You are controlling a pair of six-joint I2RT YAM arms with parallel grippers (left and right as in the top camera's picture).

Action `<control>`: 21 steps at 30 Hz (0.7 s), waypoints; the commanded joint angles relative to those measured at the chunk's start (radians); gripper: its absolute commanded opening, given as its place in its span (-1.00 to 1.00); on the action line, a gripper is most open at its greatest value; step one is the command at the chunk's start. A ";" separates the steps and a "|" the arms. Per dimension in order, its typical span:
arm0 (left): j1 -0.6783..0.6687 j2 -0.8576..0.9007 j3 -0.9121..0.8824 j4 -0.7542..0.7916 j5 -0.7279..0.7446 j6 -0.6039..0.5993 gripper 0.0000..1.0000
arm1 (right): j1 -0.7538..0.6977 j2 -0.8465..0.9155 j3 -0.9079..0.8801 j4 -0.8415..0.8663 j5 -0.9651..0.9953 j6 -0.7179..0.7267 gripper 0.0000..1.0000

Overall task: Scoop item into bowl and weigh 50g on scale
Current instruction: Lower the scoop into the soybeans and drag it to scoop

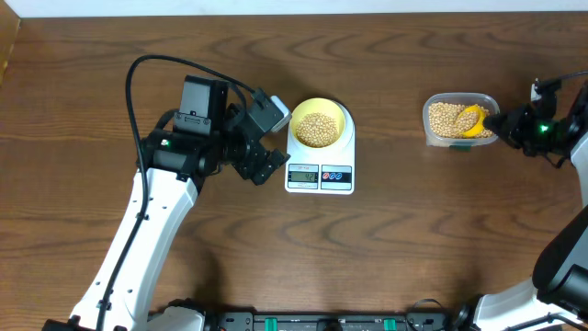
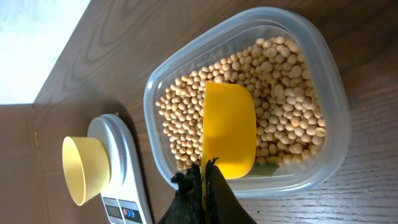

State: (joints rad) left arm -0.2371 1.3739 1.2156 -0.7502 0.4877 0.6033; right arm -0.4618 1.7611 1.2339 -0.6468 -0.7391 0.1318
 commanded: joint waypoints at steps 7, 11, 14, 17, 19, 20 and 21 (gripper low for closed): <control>0.005 -0.007 -0.017 0.003 -0.006 0.010 0.77 | -0.053 -0.003 -0.004 0.011 -0.154 -0.083 -0.98; 0.005 -0.007 -0.017 0.003 -0.006 0.010 0.76 | -0.081 -0.003 -0.004 0.010 -0.243 -0.145 -0.98; 0.005 -0.007 -0.017 0.003 -0.006 0.010 0.77 | -0.096 -0.003 -0.004 0.011 -0.266 -0.159 -0.98; 0.005 -0.007 -0.017 0.003 -0.006 0.010 0.77 | -0.107 -0.003 -0.004 0.008 -0.267 -0.174 -0.98; 0.005 -0.007 -0.017 0.003 -0.006 0.010 0.76 | -0.111 -0.003 -0.004 0.008 -0.275 -0.176 -0.98; 0.005 -0.007 -0.017 0.003 -0.006 0.010 0.76 | -0.111 -0.003 -0.004 0.009 -0.286 -0.181 -0.98; 0.005 -0.007 -0.017 0.003 -0.006 0.010 0.76 | -0.111 -0.003 -0.004 0.009 -0.305 -0.195 -0.98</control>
State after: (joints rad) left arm -0.2371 1.3739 1.2156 -0.7502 0.4877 0.6033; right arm -0.5652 1.7611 1.2339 -0.6388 -0.9646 -0.0132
